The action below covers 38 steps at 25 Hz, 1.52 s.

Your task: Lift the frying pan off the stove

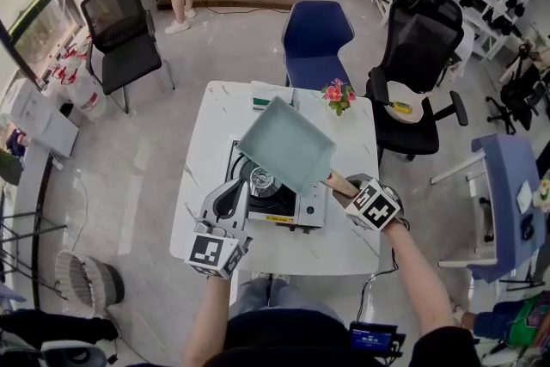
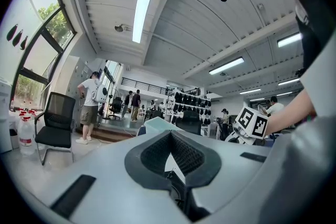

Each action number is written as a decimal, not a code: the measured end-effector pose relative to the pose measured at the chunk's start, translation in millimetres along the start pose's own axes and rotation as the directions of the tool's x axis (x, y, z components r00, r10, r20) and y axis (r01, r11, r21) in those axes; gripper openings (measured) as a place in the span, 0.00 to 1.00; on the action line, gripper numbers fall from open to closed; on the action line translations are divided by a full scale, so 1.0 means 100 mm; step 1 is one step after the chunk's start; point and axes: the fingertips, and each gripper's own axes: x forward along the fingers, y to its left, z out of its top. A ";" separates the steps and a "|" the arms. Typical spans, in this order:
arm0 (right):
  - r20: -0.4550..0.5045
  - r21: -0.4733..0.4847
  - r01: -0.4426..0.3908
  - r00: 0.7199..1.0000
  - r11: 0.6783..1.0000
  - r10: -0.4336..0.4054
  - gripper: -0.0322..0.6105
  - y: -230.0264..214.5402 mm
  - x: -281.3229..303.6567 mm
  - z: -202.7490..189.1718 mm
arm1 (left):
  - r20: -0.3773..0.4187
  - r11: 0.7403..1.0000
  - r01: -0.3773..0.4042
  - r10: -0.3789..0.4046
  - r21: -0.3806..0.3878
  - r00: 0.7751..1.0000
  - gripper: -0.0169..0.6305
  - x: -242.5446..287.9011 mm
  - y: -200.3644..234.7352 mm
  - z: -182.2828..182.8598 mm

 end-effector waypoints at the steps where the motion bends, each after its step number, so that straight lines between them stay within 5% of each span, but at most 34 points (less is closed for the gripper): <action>1: 0.012 0.026 0.023 1.000 0.999 -0.024 0.14 -0.02 -0.01 -0.01 | -0.001 1.000 0.000 0.000 -0.001 1.000 0.05 0.01 0.00 -0.01; 7: 0.082 0.209 0.073 0.992 0.975 -0.091 0.14 0.00 -0.05 -0.07 | -0.001 1.000 0.008 -0.008 -0.009 1.000 0.05 0.06 -0.04 -0.02; 12: 0.049 0.285 0.150 0.984 0.947 -0.171 0.14 0.03 -0.02 -0.22 | -0.006 1.000 0.015 -0.016 -0.015 1.000 0.05 0.11 -0.08 -0.06; 18: 0.051 0.432 0.189 0.971 0.882 -0.233 0.14 0.09 0.02 -0.28 | -0.011 1.000 0.023 -0.024 -0.021 1.000 0.05 0.15 -0.09 -0.08; 31: 0.061 0.641 0.298 0.899 0.708 -0.433 0.14 0.03 -0.19 -0.28 | -0.008 1.000 0.027 -0.027 -0.016 1.000 0.05 0.11 -0.05 -0.05; 38: 0.149 0.676 0.289 0.847 0.678 -0.511 0.14 0.07 -0.34 -0.21 | -0.011 0.999 0.029 -0.029 -0.015 1.000 0.05 0.08 -0.05 -0.07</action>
